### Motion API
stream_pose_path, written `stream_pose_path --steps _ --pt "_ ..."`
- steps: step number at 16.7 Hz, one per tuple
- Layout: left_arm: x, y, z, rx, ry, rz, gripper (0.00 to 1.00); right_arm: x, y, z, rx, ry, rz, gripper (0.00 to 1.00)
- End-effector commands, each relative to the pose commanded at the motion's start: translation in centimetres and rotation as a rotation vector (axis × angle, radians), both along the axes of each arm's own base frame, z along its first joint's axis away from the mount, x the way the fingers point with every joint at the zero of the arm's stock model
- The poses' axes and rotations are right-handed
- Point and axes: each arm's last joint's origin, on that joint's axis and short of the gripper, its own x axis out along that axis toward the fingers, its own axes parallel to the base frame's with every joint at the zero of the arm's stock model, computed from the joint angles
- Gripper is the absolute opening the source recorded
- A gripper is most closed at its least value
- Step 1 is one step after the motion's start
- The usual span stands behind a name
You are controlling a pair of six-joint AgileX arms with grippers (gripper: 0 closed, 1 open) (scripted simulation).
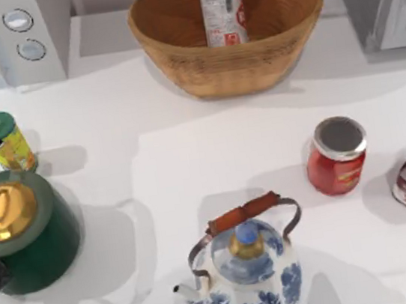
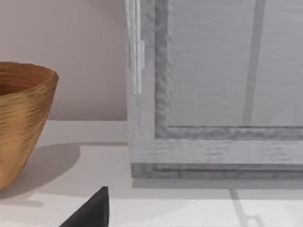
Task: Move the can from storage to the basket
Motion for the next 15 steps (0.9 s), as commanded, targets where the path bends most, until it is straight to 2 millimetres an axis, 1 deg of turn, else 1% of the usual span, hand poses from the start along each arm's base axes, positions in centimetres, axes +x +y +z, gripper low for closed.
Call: stream_pose_path --steps 5,8,12,15 --pt "0.0 0.0 0.0 0.000 0.000 0.000 1.00 0.0 0.0 0.2 0.000 -0.002 0.001 1.00" --pt "0.0 0.0 0.0 0.000 0.000 0.000 1.00 0.4 -0.6 1.4 0.001 -0.021 0.002 1.00" --pt "0.0 0.0 0.0 0.000 0.000 0.000 1.00 2.0 -2.5 3.2 -0.007 -0.039 0.000 1.00" --pt "0.0 0.0 0.0 0.000 0.000 0.000 1.00 3.7 -4.5 3.5 -0.001 -0.009 0.002 1.00"
